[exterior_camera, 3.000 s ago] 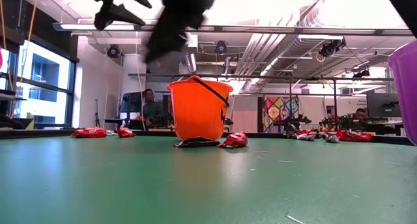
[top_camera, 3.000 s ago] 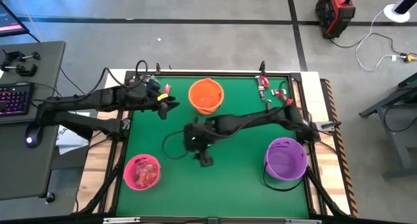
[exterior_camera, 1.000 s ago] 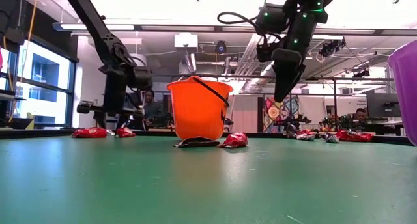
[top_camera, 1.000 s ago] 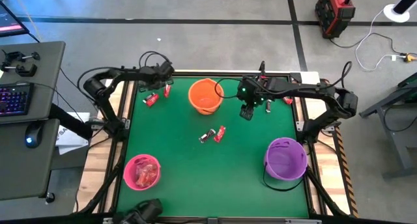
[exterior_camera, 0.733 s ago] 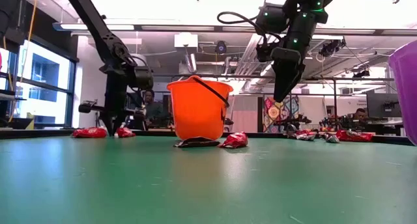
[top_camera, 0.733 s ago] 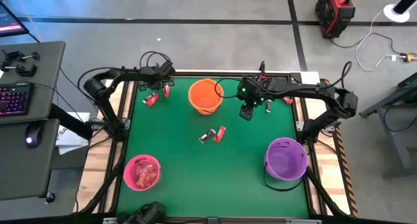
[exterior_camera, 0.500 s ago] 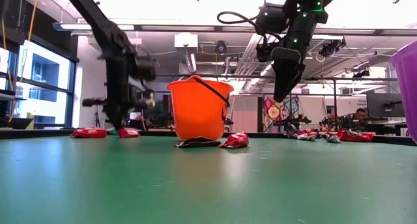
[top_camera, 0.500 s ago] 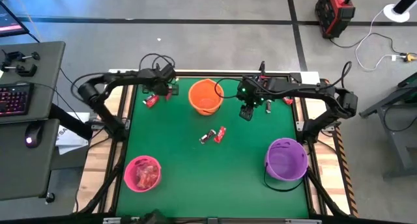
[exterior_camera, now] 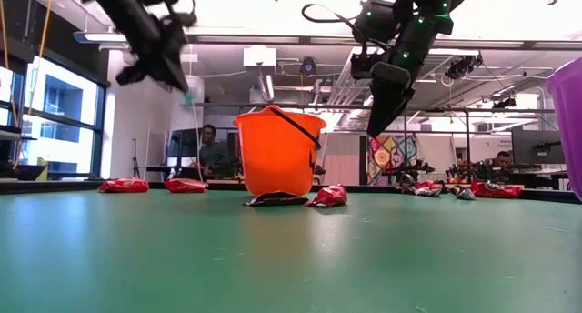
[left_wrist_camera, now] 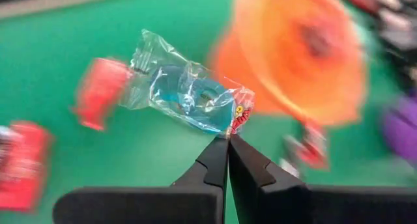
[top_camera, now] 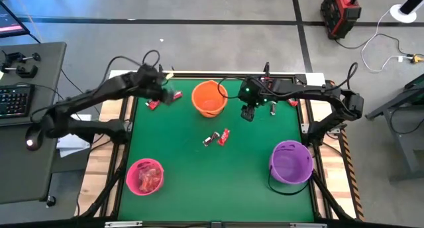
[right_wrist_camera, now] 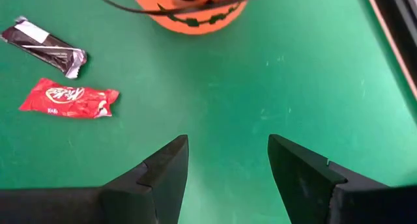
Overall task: Sort candy by brand, put in halloween buckets
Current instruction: Put the blue gummy into the pink bucket, then put the green gummy into the pink bucket
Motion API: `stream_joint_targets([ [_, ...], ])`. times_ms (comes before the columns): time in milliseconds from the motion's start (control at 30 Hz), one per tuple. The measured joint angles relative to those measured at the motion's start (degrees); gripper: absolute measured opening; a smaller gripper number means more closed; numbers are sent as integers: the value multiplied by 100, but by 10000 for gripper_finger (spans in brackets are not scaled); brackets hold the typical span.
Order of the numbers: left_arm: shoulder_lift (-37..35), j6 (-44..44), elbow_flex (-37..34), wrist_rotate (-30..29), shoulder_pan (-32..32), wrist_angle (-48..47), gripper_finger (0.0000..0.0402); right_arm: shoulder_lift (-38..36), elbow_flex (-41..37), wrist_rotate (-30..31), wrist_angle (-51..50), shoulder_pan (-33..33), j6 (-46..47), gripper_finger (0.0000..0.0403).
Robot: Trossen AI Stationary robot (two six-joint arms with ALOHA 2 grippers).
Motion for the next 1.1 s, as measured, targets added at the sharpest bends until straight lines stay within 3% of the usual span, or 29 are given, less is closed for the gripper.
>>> stream_joint_targets([
  [200, -599, -571, 0, 1329, -1600, -283, 0, 0, 0, 0, 56, 0, -238, 203],
  [433, -626, -3392, 0, 2511, -4082, -432, 0, 0, 0, 1, 59, 0, -350, 203],
  [633, -590, -5434, 2, 2492, -5858, -284, 0, 0, 0, 2, 208, -2, -439, 203],
  [733, -472, -5937, 2, 2172, -6345, -288, 1, 0, 0, 2, 366, -2, -420, 203],
  [867, -290, -6318, 2, 2016, -6544, -465, 6, 0, 0, 2, 423, -2, -419, 203],
  [1100, -186, -6401, 2, 2220, -6398, -750, 82, 0, 0, 2, 423, -2, -557, 203],
])
